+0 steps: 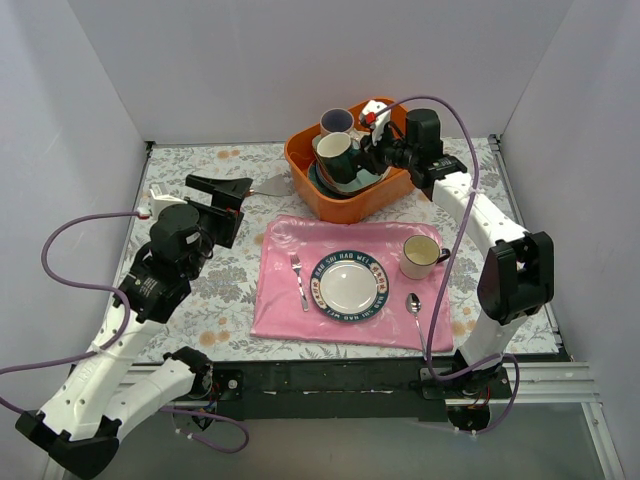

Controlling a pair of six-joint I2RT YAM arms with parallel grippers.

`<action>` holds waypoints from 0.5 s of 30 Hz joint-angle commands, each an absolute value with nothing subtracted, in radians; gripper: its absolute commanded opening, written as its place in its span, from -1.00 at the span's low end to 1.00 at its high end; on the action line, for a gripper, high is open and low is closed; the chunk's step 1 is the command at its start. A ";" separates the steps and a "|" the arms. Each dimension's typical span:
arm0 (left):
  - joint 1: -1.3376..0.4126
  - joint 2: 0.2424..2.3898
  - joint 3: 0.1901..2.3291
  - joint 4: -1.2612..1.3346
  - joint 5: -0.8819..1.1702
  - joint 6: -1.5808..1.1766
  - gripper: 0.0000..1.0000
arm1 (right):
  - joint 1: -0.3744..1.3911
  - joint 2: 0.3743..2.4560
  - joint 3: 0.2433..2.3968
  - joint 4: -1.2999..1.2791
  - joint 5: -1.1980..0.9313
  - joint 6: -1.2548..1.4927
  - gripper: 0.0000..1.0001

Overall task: Place the mixed dishes into the plastic bin
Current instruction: Place the cup in the plastic bin.

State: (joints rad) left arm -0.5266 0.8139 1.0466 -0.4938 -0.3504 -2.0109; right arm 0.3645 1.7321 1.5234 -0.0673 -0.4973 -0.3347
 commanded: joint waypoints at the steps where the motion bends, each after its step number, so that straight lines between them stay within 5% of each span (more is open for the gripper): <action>1: -0.523 0.805 1.040 -0.502 -0.347 -2.117 0.96 | 0.354 1.720 1.532 0.132 -0.540 -0.362 -0.97; 10: -0.519 1.000 1.251 -0.657 -0.236 -1.777 0.96 | 0.334 1.727 1.477 0.156 -0.555 -0.391 -0.97; 15: -0.485 0.993 1.189 -0.596 -0.190 -1.905 0.96 | 0.327 1.727 1.463 0.172 -0.557 -0.394 -0.97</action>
